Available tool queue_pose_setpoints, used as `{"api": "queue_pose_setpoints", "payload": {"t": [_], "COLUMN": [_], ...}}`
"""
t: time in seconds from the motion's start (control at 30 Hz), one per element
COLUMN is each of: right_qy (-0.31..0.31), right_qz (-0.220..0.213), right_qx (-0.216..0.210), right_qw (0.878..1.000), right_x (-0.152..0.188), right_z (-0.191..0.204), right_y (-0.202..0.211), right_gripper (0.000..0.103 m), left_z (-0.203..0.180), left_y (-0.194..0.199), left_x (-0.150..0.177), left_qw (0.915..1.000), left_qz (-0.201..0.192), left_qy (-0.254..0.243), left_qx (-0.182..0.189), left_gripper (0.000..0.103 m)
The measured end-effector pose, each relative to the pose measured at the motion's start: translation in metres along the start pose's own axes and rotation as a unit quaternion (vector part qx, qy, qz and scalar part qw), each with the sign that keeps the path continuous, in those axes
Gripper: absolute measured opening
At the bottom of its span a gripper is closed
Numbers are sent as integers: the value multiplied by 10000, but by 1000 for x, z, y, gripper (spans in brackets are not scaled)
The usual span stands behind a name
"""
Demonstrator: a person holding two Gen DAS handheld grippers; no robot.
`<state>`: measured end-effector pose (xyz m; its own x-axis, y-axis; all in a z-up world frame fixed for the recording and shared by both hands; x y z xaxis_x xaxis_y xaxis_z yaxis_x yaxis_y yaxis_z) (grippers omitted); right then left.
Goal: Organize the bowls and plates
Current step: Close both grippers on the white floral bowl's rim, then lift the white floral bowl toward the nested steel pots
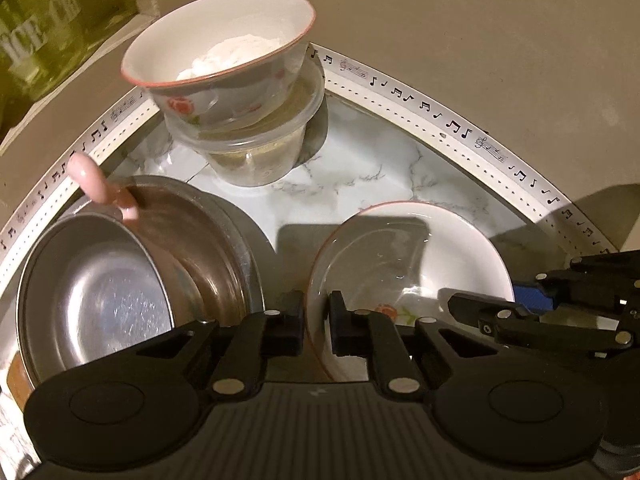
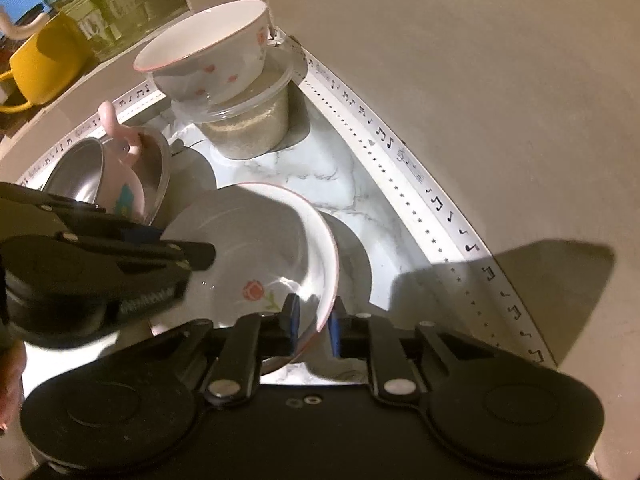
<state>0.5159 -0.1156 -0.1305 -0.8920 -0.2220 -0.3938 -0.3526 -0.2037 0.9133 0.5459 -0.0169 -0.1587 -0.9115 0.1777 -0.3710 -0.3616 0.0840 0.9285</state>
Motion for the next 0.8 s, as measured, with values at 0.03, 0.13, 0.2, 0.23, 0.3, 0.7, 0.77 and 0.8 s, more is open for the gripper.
{"api": "queue_pose_setpoints", "payload": {"t": [0.03, 0.13, 0.2, 0.23, 0.3, 0.7, 0.77, 0.8], "right_qy": [15, -1, 23, 35, 64, 249, 329, 362], "right_qz": [5, 3, 1, 10, 27, -251, -324, -365], "right_qx": [12, 25, 59, 63, 64, 79, 58, 44], "right_qw": [10000, 10000, 10000, 10000, 10000, 9993, 9989, 9987], "right_x": [0, 1, 2, 2, 3, -11, -16, -19], "right_z": [0, 0, 0, 0, -1, 12, 19, 23], "right_y": [0, 1, 2, 3, 6, 48, 57, 61], "right_gripper": [15, 14, 14, 14, 14, 13, 13, 13], "left_z": [0, -4, -5, -6, -8, 3, 9, 13], "left_y": [1, 3, 4, 6, 11, 68, 82, 88], "left_x": [2, 8, 11, 11, 11, 5, 4, 5], "left_qw": [10000, 9998, 9999, 10000, 9999, 9990, 9984, 9980], "left_qz": [-36, -116, -56, -43, -85, -413, -503, -545], "left_qy": [-6, -86, -46, -39, -65, 110, 165, 191], "left_qx": [-23, -138, -104, -77, -74, -146, -200, -240], "left_gripper": [11, 12, 11, 11, 11, 11, 11, 11]}}
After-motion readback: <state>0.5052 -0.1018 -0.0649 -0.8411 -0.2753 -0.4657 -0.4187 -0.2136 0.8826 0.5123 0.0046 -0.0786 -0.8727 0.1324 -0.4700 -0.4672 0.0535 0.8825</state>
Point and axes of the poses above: each gripper's, at about its wrist camera, not at the fingertips, and y roughly against the way its jaws point, z to its left, x to its underside, the point moved 7 cm from there along -y, roughly the way its jaws point, and after that the axes turned 3 degrees about z, right-handed, at the moved point
